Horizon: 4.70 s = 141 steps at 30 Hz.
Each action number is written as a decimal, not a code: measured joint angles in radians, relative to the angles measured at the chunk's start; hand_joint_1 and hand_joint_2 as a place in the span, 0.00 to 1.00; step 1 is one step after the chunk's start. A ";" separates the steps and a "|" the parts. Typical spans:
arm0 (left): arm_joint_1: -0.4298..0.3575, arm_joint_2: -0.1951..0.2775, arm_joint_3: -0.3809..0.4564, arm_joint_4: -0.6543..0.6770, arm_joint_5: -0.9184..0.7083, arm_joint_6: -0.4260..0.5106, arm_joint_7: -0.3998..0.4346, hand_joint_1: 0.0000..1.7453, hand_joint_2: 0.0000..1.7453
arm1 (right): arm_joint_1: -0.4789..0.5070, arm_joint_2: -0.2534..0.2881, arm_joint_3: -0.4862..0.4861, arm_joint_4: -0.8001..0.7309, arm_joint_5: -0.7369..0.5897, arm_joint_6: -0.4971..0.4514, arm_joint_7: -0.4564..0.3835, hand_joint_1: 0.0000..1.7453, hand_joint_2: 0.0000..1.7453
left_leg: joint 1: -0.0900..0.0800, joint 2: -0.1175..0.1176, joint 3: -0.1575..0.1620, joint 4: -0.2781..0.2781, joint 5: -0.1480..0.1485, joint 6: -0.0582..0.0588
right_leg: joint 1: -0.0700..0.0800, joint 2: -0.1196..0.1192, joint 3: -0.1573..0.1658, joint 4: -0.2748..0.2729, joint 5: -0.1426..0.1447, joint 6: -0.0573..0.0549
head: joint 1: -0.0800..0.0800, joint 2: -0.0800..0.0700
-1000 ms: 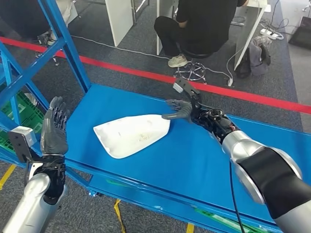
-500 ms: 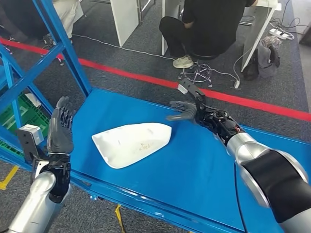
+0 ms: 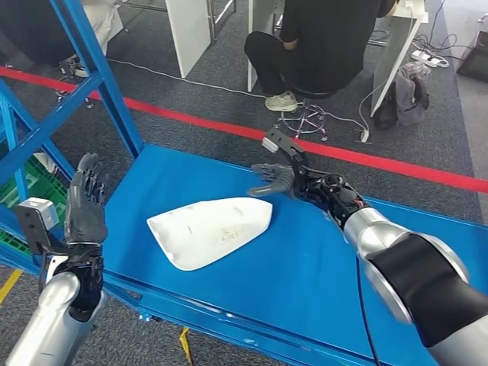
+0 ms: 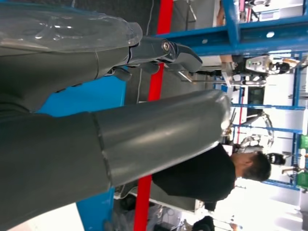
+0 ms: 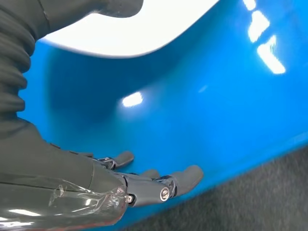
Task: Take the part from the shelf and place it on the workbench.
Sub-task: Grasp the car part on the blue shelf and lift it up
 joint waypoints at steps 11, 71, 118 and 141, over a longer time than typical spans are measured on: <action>-0.006 -0.003 0.000 0.000 0.000 -0.011 -0.003 0.00 0.00 | 0.005 0.031 0.020 0.000 0.010 0.040 -0.001 0.00 1.00 | -0.001 -0.004 0.001 0.002 -0.006 0.014 | -0.001 -0.001 0.011 -0.017 0.005 0.031 | 0.015 0.000; -0.012 -0.015 -0.010 -0.001 -0.003 0.012 0.018 0.00 0.00 | 0.080 0.081 0.073 -0.001 0.015 0.035 0.042 0.00 1.00 | 0.003 -0.002 0.015 -0.001 -0.009 0.011 | 0.002 0.000 0.023 -0.017 0.000 0.030 | 0.006 0.000; -0.023 -0.016 -0.028 -0.013 0.014 0.024 0.016 0.00 0.00 | 0.086 0.140 0.154 -0.008 0.087 -0.017 0.032 1.00 1.00 | 0.003 0.000 0.029 -0.001 -0.015 0.010 | 0.002 0.002 0.035 -0.017 -0.005 0.029 | 0.005 0.000; -0.006 -0.006 -0.028 -0.025 -0.004 0.042 0.033 0.00 0.00 | 0.088 0.138 0.174 -0.008 0.086 -0.060 0.041 1.00 1.00 | 0.004 0.000 0.030 -0.001 -0.016 0.010 | 0.002 0.002 0.036 -0.017 -0.007 0.028 | 0.005 0.000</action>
